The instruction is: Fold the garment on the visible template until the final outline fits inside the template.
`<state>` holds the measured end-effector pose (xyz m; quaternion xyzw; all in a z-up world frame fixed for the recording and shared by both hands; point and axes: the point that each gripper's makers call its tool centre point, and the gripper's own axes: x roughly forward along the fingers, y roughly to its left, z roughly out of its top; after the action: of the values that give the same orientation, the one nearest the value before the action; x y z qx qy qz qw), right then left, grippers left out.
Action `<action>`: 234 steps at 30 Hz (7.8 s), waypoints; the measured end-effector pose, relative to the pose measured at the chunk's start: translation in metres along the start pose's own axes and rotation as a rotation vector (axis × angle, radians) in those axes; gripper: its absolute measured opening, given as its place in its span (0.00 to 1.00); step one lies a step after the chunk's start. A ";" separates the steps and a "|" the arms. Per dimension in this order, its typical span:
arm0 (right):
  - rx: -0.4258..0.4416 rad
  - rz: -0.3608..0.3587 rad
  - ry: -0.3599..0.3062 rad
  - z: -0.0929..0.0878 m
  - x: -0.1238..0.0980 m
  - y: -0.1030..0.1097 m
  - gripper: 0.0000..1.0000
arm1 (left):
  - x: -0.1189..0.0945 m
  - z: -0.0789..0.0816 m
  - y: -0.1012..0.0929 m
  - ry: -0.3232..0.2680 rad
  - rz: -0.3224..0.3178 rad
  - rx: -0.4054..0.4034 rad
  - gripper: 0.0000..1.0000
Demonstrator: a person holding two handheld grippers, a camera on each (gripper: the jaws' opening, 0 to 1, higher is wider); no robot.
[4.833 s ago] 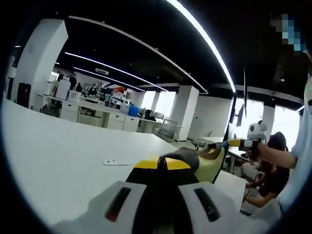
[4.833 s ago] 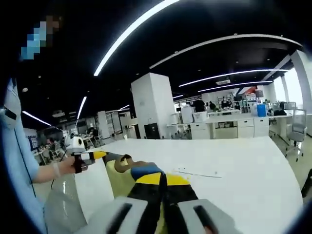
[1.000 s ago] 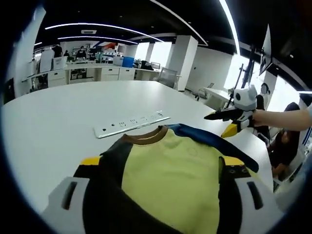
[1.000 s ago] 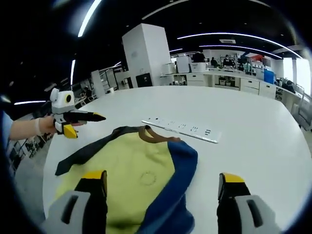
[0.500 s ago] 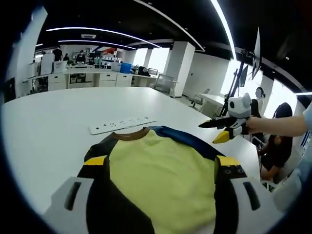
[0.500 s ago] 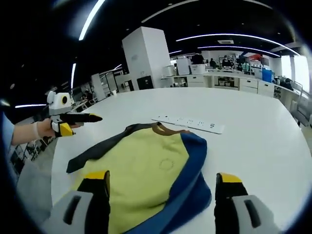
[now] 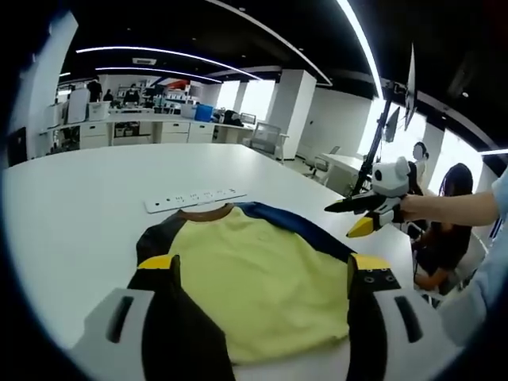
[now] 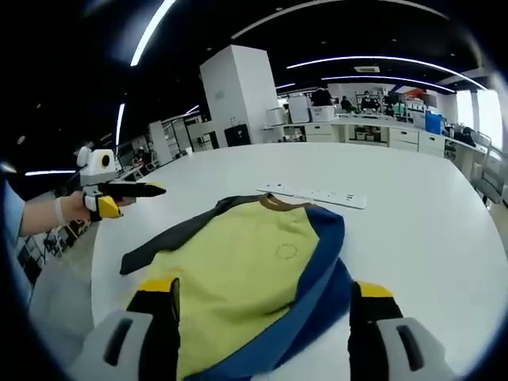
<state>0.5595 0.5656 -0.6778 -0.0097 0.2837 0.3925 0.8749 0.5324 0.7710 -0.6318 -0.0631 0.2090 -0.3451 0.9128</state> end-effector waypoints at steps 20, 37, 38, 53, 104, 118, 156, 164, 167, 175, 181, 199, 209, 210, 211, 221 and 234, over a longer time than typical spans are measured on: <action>0.000 -0.032 0.008 -0.027 -0.040 0.007 0.85 | -0.040 -0.021 0.002 0.003 0.044 -0.017 0.81; 0.003 0.044 0.033 -0.059 -0.058 0.037 0.56 | -0.071 -0.040 0.011 0.001 0.103 -0.055 0.79; 0.001 0.045 0.043 -0.062 -0.060 0.038 0.54 | -0.072 -0.040 0.011 0.000 0.103 -0.058 0.79; -0.149 0.095 0.128 -0.092 -0.068 0.049 0.26 | -0.083 -0.039 0.013 -0.019 0.115 -0.074 0.76; -0.001 -0.063 0.125 -0.067 -0.112 -0.010 0.00 | -0.092 -0.045 0.011 -0.049 0.118 -0.121 0.73; 0.057 -0.154 0.210 -0.081 -0.133 -0.064 0.00 | -0.089 -0.046 0.016 -0.058 0.128 -0.147 0.72; 0.039 -0.281 0.535 -0.115 -0.124 -0.195 0.00 | -0.077 -0.060 0.035 -0.063 0.175 -0.216 0.69; 0.002 -0.323 0.578 -0.113 -0.127 -0.223 0.00 | -0.072 -0.067 0.035 -0.048 0.174 -0.227 0.68; -0.006 -0.343 0.597 -0.113 -0.127 -0.235 0.00 | -0.071 -0.070 0.036 -0.045 0.176 -0.235 0.68; -0.072 -0.396 0.657 -0.107 -0.128 -0.267 0.00 | -0.069 -0.073 0.037 -0.039 0.179 -0.244 0.68; -0.117 -0.413 0.711 -0.101 -0.125 -0.293 0.00 | -0.069 -0.077 0.038 -0.037 0.182 -0.254 0.68; -0.260 -0.433 0.802 -0.088 -0.098 -0.348 0.00 | -0.067 -0.071 0.038 -0.070 0.185 -0.269 0.67; -0.236 -0.435 0.791 -0.091 -0.099 -0.333 0.00 | -0.062 -0.076 0.036 -0.066 0.179 -0.284 0.67; -0.220 -0.432 0.787 -0.091 -0.101 -0.329 0.00 | -0.061 -0.076 0.036 -0.066 0.179 -0.285 0.67; -0.218 -0.436 0.780 -0.091 -0.101 -0.331 0.00 | -0.061 -0.077 0.035 -0.066 0.177 -0.284 0.67; -0.045 -0.458 0.625 -0.091 -0.113 -0.322 0.35 | -0.062 -0.076 0.029 -0.061 0.164 -0.277 0.68; 0.168 -0.423 0.453 -0.092 -0.124 -0.306 0.55 | -0.061 -0.070 0.028 -0.073 0.155 -0.272 0.68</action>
<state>0.6605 0.2479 -0.7558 -0.0832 0.4943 0.1652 0.8494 0.4782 0.8341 -0.6813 -0.1824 0.2250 -0.2397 0.9266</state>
